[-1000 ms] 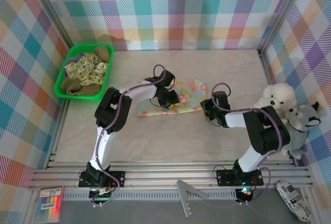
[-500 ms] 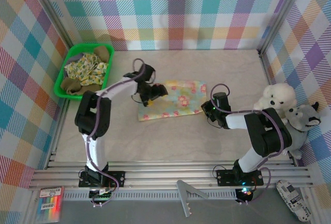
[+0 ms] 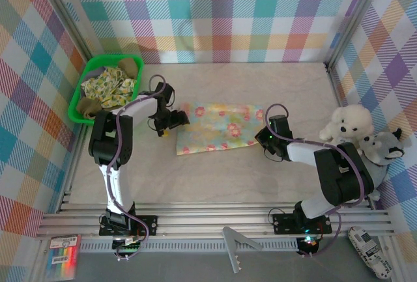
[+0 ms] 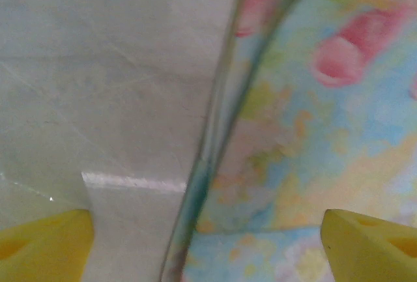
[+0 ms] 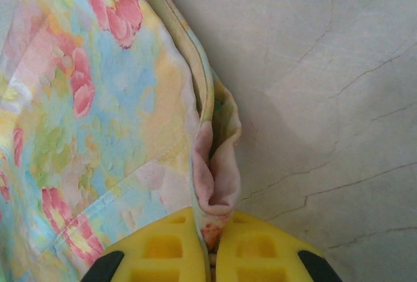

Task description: Fold and stack the skirts

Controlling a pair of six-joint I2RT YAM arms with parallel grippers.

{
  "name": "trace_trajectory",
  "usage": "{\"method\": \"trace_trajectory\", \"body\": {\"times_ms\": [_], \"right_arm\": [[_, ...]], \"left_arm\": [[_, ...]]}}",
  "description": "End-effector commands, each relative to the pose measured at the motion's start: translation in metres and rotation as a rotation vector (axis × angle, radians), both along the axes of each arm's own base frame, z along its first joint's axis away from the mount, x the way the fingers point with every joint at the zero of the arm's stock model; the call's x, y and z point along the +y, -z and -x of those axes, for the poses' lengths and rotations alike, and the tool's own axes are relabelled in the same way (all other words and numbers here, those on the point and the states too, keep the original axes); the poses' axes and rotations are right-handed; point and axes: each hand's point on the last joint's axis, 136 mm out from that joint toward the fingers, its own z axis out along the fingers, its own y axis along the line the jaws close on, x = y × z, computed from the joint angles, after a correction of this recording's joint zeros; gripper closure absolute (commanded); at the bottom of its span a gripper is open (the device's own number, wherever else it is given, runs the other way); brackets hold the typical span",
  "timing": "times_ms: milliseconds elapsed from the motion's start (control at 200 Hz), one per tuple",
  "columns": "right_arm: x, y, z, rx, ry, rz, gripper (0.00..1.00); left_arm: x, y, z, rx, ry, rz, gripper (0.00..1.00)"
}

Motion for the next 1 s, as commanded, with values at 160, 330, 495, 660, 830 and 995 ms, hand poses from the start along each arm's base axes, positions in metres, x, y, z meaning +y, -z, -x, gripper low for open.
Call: {"method": "trace_trajectory", "body": {"times_ms": [160,330,495,660,830,995], "right_arm": [[0.002,-0.017,-0.008,-0.035,-0.061,0.057,1.0],[0.004,-0.02,-0.012,-0.039,-0.08,0.067,1.0],[0.005,-0.02,-0.013,-0.038,-0.087,0.067,1.0],[0.006,-0.019,-0.012,-0.031,-0.093,0.065,1.0],[0.006,-0.016,-0.011,-0.02,-0.095,0.063,1.0],[0.007,-0.016,-0.011,-0.021,-0.096,0.061,1.0]], "left_arm": [[-0.018,0.018,0.003,0.05,0.042,0.092,0.39],[-0.022,0.022,0.002,0.059,0.051,0.107,0.52],[-0.035,0.019,0.002,0.065,0.066,0.183,0.62],[-0.046,0.008,0.003,0.044,0.104,0.181,0.62],[-0.032,0.005,0.003,0.018,0.083,0.068,0.61],[-0.039,-0.002,0.001,-0.023,0.085,0.12,0.57]]}}
